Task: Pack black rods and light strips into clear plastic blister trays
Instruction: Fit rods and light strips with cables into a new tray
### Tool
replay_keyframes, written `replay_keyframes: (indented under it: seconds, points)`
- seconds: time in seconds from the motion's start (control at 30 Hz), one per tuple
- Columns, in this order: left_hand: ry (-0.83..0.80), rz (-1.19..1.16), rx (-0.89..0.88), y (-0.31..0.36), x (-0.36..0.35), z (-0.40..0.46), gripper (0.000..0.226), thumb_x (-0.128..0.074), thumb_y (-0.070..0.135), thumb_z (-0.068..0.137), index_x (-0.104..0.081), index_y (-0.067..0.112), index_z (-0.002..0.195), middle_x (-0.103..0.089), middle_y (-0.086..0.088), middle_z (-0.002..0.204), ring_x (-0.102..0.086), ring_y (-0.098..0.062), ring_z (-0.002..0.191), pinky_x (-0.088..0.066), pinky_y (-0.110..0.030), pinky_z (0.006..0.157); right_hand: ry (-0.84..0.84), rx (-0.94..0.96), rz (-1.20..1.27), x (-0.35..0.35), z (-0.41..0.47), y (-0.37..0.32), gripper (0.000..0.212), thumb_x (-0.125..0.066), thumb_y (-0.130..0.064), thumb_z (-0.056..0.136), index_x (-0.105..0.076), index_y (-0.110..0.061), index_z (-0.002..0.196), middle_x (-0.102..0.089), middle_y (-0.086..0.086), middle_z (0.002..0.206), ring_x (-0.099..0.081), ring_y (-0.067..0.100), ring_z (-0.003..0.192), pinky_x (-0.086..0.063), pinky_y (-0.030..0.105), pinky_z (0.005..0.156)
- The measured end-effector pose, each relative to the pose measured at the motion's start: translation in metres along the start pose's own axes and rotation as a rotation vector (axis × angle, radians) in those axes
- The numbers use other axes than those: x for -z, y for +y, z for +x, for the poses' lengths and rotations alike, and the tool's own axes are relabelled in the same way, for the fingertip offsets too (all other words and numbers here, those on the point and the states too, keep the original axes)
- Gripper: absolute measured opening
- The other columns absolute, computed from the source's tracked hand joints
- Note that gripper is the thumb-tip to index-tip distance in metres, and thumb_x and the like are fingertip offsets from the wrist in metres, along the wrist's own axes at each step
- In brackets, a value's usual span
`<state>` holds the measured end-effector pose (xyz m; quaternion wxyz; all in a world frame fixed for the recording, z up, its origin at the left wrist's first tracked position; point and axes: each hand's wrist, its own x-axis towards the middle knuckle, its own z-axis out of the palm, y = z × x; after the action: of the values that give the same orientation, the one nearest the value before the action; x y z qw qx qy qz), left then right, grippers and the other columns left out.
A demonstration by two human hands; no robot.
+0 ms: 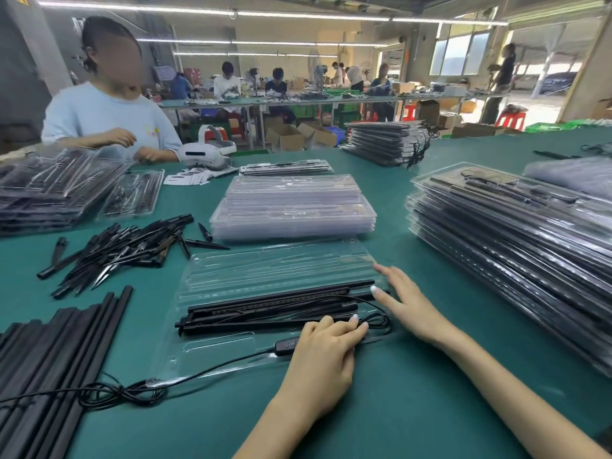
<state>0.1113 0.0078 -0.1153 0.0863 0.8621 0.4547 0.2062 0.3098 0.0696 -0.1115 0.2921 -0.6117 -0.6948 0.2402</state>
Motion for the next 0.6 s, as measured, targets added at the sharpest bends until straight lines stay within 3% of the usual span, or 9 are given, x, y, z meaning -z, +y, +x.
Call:
replay_keyframes:
  seconds: [0.1, 0.2, 0.3, 0.4, 0.6]
  points:
    - [0.004, 0.004, 0.002, 0.0, 0.0, 0.0, 0.049, -0.038, 0.017, 0.097, -0.04, 0.033, 0.143, -0.041, 0.018, 0.146, -0.041, -0.012, 0.118, -0.025, -0.024, 0.099, -0.114, -0.056, 0.14, 0.01, 0.011, -0.007, 0.062, -0.053, -0.037, 0.095, -0.023, -0.029, 0.149, -0.031, 0.004, 0.153, -0.032, 0.019, 0.139, -0.025, 0.037, 0.116]
    - [0.004, -0.008, 0.007, 0.0, 0.0, -0.001, 0.049, -0.039, 0.015, 0.096, -0.042, 0.032, 0.143, -0.043, 0.016, 0.145, -0.042, -0.014, 0.117, -0.026, -0.025, 0.099, -0.145, -0.106, 0.084, 0.011, 0.024, -0.012, 0.066, -0.056, -0.038, 0.094, -0.021, -0.029, 0.15, -0.035, 0.01, 0.149, -0.035, 0.025, 0.135, -0.026, 0.042, 0.115]
    - [0.001, -0.015, 0.006, -0.001, -0.001, 0.0, 0.052, -0.04, 0.01, 0.095, -0.042, 0.031, 0.143, -0.043, 0.014, 0.146, -0.042, -0.016, 0.118, -0.026, -0.026, 0.099, -0.088, -0.158, 0.095, 0.008, 0.036, -0.013, 0.066, -0.056, -0.036, 0.094, -0.023, -0.023, 0.15, -0.04, 0.014, 0.144, -0.04, 0.026, 0.13, -0.03, 0.042, 0.112]
    - [-0.006, -0.001, 0.002, -0.002, -0.002, 0.001, 0.058, -0.04, 0.005, 0.094, -0.038, 0.032, 0.145, -0.038, 0.016, 0.149, -0.039, -0.014, 0.12, -0.023, -0.024, 0.098, -0.062, -0.187, 0.292, 0.007, 0.044, -0.017, 0.065, -0.056, -0.033, 0.095, -0.023, -0.021, 0.15, -0.041, 0.014, 0.142, -0.044, 0.02, 0.124, -0.03, 0.028, 0.103]
    - [-0.008, -0.009, 0.006, -0.002, -0.003, 0.001, 0.061, -0.04, 0.001, 0.092, -0.038, 0.032, 0.145, -0.038, 0.015, 0.149, -0.038, -0.015, 0.119, -0.023, -0.025, 0.097, 0.111, -0.182, 0.615, 0.003, 0.041, -0.004, 0.046, -0.054, -0.026, 0.096, -0.041, -0.022, 0.14, -0.054, 0.011, 0.134, -0.051, 0.018, 0.117, -0.033, 0.026, 0.092]
